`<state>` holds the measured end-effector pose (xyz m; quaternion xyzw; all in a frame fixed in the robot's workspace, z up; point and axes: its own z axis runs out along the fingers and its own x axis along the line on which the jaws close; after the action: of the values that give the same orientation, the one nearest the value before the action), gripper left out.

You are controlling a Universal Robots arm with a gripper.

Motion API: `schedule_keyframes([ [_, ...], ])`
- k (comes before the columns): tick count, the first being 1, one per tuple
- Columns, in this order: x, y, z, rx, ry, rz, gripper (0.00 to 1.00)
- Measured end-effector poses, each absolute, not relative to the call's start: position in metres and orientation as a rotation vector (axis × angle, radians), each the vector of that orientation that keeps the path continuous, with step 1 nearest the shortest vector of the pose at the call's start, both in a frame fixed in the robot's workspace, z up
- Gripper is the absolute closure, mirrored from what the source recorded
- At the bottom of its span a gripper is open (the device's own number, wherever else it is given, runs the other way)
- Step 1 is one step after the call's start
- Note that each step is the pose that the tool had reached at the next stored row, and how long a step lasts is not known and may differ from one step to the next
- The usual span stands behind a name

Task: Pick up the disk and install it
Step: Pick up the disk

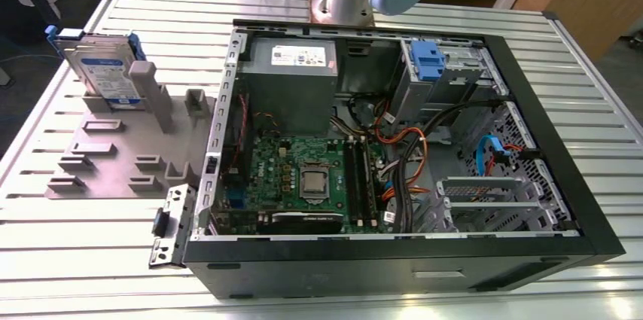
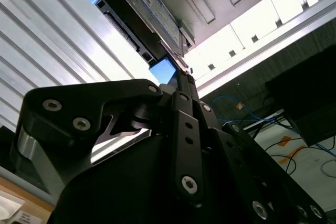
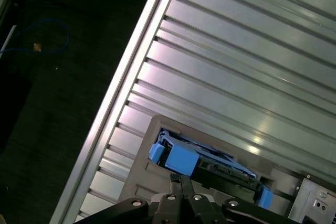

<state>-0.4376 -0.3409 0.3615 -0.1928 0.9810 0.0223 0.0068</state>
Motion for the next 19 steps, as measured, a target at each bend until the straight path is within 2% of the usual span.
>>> schedule_keyframes([
  [19,-0.4376,-0.3409,0.3615,-0.625,3.064,0.07,0.89],
])
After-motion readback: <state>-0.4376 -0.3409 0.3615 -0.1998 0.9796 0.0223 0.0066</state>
